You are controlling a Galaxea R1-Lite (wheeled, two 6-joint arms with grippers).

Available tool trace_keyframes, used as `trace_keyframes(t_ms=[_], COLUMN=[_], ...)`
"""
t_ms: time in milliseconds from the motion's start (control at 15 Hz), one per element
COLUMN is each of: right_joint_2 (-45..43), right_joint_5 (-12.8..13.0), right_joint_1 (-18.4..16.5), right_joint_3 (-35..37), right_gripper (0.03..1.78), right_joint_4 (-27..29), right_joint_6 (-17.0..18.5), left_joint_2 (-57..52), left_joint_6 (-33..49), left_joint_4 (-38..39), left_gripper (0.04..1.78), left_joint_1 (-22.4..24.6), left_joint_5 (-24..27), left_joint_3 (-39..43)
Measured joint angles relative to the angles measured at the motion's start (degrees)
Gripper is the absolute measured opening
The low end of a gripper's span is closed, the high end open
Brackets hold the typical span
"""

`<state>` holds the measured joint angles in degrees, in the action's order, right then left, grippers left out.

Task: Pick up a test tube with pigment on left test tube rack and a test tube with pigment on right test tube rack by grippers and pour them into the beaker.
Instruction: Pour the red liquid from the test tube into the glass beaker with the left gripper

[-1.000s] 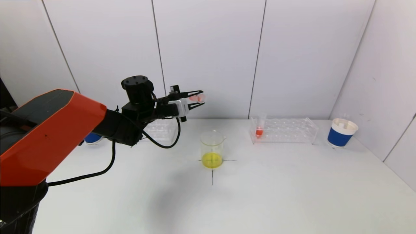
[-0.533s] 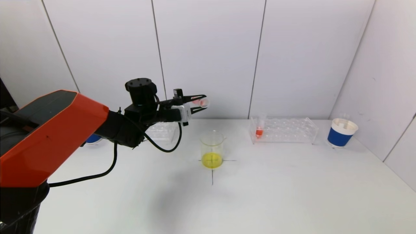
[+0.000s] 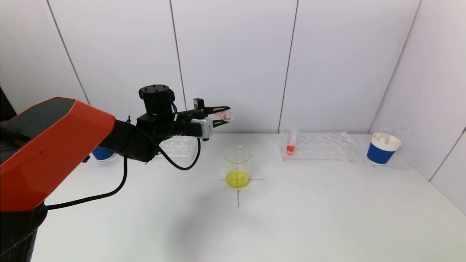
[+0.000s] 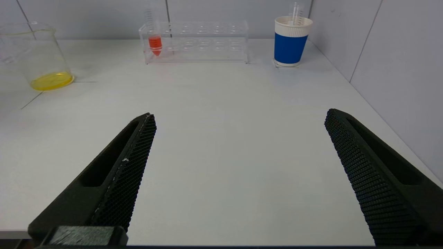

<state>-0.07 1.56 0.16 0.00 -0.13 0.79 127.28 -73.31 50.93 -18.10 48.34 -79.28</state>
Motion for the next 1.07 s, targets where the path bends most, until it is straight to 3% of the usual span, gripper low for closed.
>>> trace_keyframes(t_ms=[467, 1067], right_joint_2=[0.0, 0.0], right_joint_5=[0.0, 0.0], right_joint_1=[0.0, 0.0], right_joint_3=[0.0, 0.0], right_gripper=[1.77, 1.77], right_joint_4=[0.0, 0.0], right_joint_6=[0.0, 0.0], left_joint_2=[-1.0, -0.5], left_joint_6=[-7.3, -12.0], left_joint_4=[-4.5, -4.6], left_gripper=[0.44, 0.44], left_joint_1=[0.5, -0.9], left_joint_5=[0.3, 0.3], left_joint_3=[0.0, 1.4])
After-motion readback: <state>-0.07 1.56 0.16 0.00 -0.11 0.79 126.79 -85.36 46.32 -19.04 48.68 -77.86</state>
